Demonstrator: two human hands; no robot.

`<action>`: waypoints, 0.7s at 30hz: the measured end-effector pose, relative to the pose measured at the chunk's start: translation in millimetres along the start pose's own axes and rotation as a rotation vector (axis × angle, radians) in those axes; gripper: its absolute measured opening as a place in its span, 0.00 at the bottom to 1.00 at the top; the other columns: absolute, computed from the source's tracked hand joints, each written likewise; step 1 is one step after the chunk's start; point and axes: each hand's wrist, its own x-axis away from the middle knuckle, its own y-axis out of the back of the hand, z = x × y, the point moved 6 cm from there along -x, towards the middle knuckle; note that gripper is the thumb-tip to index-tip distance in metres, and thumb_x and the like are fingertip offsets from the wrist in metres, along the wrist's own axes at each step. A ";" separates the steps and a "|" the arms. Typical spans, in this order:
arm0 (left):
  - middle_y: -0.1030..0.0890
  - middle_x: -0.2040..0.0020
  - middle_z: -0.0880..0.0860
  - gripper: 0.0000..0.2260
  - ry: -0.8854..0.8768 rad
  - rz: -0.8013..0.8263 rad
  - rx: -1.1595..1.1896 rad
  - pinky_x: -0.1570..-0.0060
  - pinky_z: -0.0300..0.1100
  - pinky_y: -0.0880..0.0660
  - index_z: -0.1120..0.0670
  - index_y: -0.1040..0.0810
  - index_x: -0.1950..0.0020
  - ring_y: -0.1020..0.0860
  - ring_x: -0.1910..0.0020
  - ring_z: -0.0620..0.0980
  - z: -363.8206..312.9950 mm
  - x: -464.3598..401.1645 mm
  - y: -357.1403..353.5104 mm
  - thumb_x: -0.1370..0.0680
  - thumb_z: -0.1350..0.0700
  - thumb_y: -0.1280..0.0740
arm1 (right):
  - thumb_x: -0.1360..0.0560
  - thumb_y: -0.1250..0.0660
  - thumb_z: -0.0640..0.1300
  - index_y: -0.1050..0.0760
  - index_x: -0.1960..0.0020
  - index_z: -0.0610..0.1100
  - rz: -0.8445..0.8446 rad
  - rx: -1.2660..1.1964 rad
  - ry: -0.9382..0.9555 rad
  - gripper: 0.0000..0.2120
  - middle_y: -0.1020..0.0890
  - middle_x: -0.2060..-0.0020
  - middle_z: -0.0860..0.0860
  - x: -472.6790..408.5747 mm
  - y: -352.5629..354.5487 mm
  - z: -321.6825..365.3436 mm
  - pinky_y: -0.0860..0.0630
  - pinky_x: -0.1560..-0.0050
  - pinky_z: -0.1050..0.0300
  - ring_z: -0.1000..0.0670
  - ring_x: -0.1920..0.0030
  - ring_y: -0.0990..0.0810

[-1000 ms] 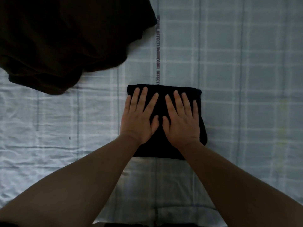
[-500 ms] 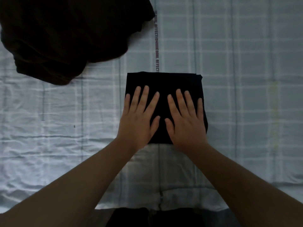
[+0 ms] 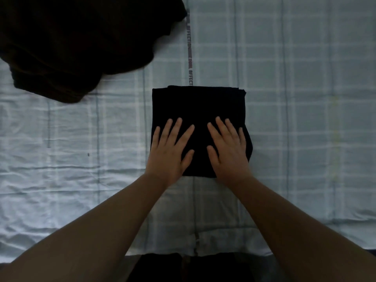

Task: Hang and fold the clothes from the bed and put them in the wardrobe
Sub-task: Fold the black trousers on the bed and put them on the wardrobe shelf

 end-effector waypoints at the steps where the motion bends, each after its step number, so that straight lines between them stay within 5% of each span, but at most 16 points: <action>1: 0.39 0.20 0.56 0.25 0.016 -0.055 0.135 0.23 0.58 0.47 0.51 0.37 0.21 0.45 0.20 0.57 1.2 -0.7 11.3 0.18 0.46 0.42 | 0.19 0.43 0.47 0.34 0.23 0.45 -0.079 -0.138 -0.022 0.25 0.34 0.23 0.46 0.3 13.1 -3.8 0.44 0.23 0.39 0.45 0.22 0.40; 3: 0.34 0.23 0.57 0.23 0.120 -0.237 0.369 0.23 0.51 0.45 0.55 0.32 0.25 0.40 0.22 0.56 10.2 -2.1 39.7 0.20 0.53 0.36 | 0.21 0.39 0.40 0.32 0.25 0.43 -0.227 -0.301 -0.137 0.24 0.30 0.26 0.45 3.7 37.2 -14.9 0.40 0.24 0.44 0.45 0.25 0.35; 5: 0.32 0.25 0.53 0.25 0.346 -0.319 0.564 0.24 0.46 0.42 0.55 0.34 0.24 0.36 0.25 0.51 27.3 -1.8 52.9 0.22 0.60 0.34 | 0.20 0.38 0.40 0.39 0.21 0.44 -0.200 -0.375 -0.372 0.28 0.35 0.23 0.46 7.1 42.5 -29.6 0.42 0.22 0.46 0.47 0.23 0.39; 8: 0.31 0.27 0.49 0.30 0.704 -0.165 0.835 0.30 0.42 0.32 0.53 0.41 0.21 0.31 0.29 0.47 37.5 -0.7 48.8 0.20 0.58 0.33 | 0.21 0.35 0.46 0.48 0.19 0.46 -0.075 -0.536 -0.665 0.35 0.37 0.22 0.47 7.5 35.5 -37.8 0.39 0.23 0.43 0.47 0.22 0.39; 11: 0.24 0.41 0.44 0.24 0.792 -0.111 0.858 0.52 0.31 0.28 0.50 0.34 0.25 0.22 0.46 0.43 36.2 -0.7 51.2 0.20 0.57 0.32 | 0.21 0.33 0.47 0.44 0.20 0.45 -0.039 -0.662 -0.793 0.34 0.28 0.28 0.47 -2.3 42.3 -29.8 0.30 0.30 0.51 0.46 0.29 0.28; 14: 0.22 0.46 0.47 0.21 0.923 -0.055 0.907 0.58 0.36 0.26 0.55 0.29 0.30 0.22 0.54 0.44 39.0 -1.8 54.9 0.21 0.55 0.30 | 0.23 0.30 0.47 0.32 0.29 0.43 0.077 -0.717 -0.876 0.25 0.22 0.42 0.49 -12.4 46.1 -26.2 0.25 0.46 0.55 0.46 0.42 0.20; 21: 0.19 0.43 0.54 0.13 0.922 0.127 1.084 0.47 0.48 0.20 0.53 0.25 0.36 0.18 0.48 0.52 35.5 -6.5 66.5 0.20 0.57 0.31 | 0.26 0.28 0.38 0.25 0.31 0.43 0.264 -0.960 -0.901 0.24 0.17 0.43 0.45 -21.5 47.2 -40.6 0.21 0.39 0.39 0.42 0.45 0.17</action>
